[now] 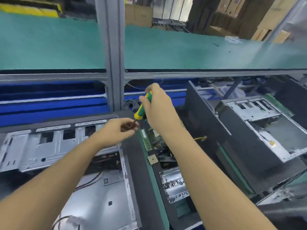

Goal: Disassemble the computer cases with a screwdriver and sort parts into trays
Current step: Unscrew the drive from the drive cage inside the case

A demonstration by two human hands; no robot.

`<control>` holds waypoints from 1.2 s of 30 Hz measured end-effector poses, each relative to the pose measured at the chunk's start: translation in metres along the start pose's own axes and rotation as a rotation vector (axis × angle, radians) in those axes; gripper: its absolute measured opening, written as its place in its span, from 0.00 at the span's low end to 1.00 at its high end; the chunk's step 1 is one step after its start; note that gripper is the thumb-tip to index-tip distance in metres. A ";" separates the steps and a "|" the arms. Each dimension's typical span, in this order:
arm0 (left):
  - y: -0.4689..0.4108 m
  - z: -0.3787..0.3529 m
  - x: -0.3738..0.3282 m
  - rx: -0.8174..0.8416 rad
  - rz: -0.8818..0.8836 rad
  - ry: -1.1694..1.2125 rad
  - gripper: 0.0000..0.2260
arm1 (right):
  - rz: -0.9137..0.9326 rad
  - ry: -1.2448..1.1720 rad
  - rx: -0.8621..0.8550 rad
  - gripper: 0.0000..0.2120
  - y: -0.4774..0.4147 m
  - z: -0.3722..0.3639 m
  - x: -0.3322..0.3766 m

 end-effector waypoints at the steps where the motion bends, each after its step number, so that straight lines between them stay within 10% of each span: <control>1: 0.007 0.017 0.007 -0.066 0.019 -0.009 0.10 | 0.015 -0.008 0.015 0.10 -0.005 -0.009 0.008; 12: 0.015 0.052 0.055 -0.133 0.110 -0.072 0.06 | 0.159 0.080 0.250 0.06 -0.028 -0.090 0.045; 36: -0.007 0.048 0.072 -0.162 0.116 0.007 0.03 | 0.152 0.124 0.195 0.07 -0.039 -0.098 0.033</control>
Point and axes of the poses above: each hand's wrist, its own y-axis away from the middle knuckle, its own z-axis out of the back of the hand, x = y × z, the point moved 2 cm from there along -y, towards the middle knuckle, and after that the axes turned 1 degree about y, right-handed, at the moved point
